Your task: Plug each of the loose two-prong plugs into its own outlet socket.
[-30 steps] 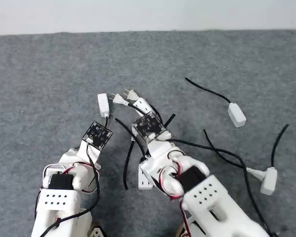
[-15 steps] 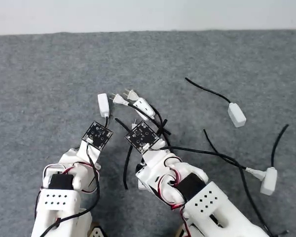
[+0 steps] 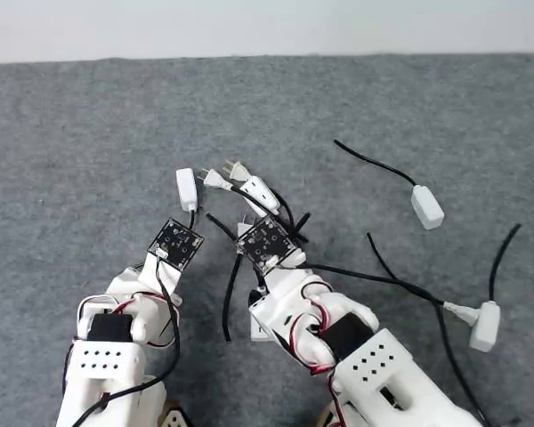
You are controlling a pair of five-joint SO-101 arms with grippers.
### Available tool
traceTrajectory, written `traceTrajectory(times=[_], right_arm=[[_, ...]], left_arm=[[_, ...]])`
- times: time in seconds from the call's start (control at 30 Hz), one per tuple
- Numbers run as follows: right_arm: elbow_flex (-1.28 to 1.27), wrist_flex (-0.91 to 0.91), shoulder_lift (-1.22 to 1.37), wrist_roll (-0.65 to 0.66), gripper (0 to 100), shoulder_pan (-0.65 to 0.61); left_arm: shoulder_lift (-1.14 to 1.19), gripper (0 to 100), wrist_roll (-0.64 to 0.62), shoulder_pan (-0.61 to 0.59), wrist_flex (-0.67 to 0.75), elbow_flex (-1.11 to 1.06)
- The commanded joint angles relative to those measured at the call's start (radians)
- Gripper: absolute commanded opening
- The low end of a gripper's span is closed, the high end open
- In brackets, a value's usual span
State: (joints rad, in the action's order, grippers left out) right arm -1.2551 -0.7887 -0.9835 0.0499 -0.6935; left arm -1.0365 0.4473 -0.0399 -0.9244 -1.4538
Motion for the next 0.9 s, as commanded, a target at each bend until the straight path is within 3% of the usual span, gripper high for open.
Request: traceTrajectory(times=[0.0,0.13,0.5,0.7,0.77,0.87], right_arm=[[0.006,0.012,-0.01,-0.006,0.9,0.018],[0.003,0.012,-0.001,-0.002,0.8,0.016],[-0.095,-0.104,-0.001,0.247,0.8,-0.021],[-0.089,-0.128,-0.001,0.259,1.5,-0.019],[-0.087,-0.128,-0.001,0.253,5.7,-0.016],[-0.066,-0.134,-0.002,0.155,19.5,-0.016]], left_arm=[[-0.014,2,0.017,-0.028,0.025,0.007],[-0.014,2,0.025,-0.031,0.023,0.007],[-0.014,2,0.025,-0.031,0.023,0.007],[-0.014,2,0.025,-0.031,0.023,0.007],[-0.014,2,0.025,-0.031,0.023,0.007],[-0.014,2,0.025,-0.031,0.023,0.007]])
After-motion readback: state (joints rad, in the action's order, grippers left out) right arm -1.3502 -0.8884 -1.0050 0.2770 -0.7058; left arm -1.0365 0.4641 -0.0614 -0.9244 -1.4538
